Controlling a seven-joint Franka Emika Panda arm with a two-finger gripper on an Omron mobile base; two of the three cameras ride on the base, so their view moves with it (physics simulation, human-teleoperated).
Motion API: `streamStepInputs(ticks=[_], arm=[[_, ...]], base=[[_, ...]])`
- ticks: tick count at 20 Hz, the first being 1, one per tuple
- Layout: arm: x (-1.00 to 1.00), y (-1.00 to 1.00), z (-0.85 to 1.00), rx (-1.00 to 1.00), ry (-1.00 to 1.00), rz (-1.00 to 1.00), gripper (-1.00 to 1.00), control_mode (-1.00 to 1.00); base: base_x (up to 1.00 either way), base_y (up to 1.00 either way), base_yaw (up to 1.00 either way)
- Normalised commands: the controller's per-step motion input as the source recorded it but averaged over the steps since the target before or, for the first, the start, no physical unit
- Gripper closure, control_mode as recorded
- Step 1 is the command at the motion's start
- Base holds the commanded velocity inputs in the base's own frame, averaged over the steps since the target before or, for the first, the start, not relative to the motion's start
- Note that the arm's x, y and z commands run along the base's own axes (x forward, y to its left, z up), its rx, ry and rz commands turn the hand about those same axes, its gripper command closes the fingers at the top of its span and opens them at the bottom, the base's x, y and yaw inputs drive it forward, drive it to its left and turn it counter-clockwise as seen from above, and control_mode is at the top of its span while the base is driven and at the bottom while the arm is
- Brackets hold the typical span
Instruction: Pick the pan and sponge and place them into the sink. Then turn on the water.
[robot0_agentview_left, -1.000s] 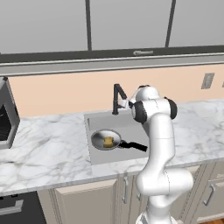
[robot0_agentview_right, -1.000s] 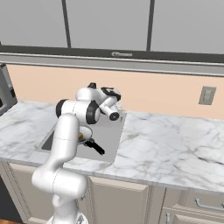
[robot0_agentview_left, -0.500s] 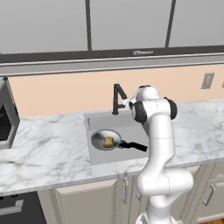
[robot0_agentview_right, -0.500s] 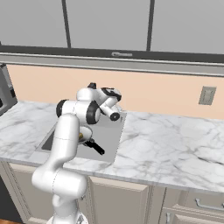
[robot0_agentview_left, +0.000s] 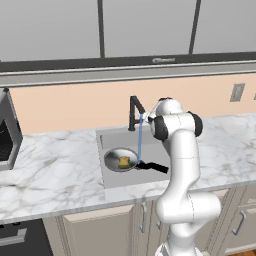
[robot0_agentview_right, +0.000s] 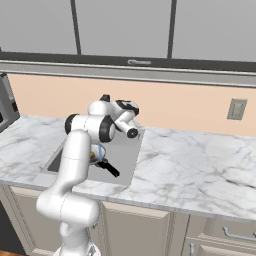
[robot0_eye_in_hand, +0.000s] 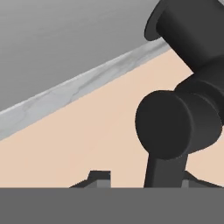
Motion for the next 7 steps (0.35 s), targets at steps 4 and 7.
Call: streamStepInputs(ticks=[4,7], arm=[[0.0,-0.01,0.0,0.01,0.0,0.0,1.0,-1.0],[0.0,0.0,0.0,0.0,0.0,0.0,1.0,-1.0]], base=[[0.0,0.0,0.0],[0.0,0.0,0.0]])
